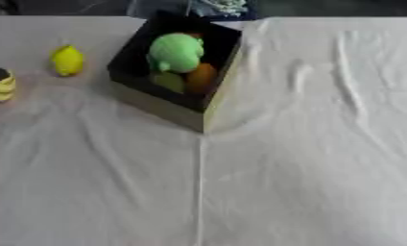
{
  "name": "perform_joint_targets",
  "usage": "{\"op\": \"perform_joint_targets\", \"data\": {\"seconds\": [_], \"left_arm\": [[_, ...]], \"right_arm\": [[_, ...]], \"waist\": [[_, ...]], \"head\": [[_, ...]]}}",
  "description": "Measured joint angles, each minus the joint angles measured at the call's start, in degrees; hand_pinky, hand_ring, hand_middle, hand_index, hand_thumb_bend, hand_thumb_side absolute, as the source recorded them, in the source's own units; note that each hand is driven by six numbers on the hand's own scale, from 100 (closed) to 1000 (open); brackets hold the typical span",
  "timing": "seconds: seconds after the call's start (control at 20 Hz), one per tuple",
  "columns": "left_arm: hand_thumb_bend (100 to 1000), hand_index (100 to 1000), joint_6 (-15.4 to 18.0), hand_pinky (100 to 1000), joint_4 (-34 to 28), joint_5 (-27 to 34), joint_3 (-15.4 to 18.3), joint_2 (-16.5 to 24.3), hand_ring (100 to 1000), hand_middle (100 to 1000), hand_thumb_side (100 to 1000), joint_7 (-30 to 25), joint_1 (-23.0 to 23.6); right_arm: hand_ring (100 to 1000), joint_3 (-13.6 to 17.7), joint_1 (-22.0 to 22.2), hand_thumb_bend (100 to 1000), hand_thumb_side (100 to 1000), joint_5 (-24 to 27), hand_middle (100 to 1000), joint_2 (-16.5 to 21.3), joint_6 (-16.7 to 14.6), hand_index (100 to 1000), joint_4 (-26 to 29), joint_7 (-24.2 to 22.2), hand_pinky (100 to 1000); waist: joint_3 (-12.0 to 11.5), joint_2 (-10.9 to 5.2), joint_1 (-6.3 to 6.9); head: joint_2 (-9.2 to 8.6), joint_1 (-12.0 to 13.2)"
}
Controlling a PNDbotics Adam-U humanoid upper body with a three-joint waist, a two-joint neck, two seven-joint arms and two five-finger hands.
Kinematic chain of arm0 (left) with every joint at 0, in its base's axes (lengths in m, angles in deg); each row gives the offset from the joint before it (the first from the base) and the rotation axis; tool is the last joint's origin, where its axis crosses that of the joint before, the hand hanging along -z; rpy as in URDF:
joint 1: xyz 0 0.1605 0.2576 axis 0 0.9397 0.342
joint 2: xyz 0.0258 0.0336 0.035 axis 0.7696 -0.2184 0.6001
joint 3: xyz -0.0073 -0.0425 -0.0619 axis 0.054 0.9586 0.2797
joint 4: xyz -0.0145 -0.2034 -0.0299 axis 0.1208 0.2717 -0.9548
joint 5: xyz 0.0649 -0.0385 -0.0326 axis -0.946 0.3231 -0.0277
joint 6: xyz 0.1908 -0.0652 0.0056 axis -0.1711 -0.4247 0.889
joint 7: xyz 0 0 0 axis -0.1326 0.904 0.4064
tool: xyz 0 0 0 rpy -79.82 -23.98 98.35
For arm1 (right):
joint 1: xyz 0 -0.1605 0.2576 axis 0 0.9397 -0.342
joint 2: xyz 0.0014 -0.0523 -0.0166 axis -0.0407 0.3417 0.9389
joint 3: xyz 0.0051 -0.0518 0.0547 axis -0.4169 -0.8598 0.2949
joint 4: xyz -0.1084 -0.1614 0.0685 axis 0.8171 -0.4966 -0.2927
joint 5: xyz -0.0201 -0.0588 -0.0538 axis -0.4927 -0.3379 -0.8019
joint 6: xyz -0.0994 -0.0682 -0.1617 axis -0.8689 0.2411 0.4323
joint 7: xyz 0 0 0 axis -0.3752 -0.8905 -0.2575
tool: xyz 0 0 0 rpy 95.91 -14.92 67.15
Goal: Pick up objects on the table and place them in the box.
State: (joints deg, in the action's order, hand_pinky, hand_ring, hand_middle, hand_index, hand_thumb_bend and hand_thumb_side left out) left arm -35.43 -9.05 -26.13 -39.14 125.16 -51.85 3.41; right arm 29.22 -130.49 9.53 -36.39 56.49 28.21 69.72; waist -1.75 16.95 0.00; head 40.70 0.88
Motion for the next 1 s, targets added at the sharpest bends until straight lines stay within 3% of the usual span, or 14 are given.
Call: {"op": "perform_joint_targets", "data": {"seconds": [1.0], "left_arm": [[451,918,1.0,893,9.0,-5.7,0.1,-1.4,867,836,358,-1.2,0.4]], "right_arm": [[854,0.4,0.5,100,308,0.0,563,-0.1,0.7,687,0.0,0.5,860]], "waist": [[0.6,1.08,-0.01]], "head": [[-0.92,0.7]]}}
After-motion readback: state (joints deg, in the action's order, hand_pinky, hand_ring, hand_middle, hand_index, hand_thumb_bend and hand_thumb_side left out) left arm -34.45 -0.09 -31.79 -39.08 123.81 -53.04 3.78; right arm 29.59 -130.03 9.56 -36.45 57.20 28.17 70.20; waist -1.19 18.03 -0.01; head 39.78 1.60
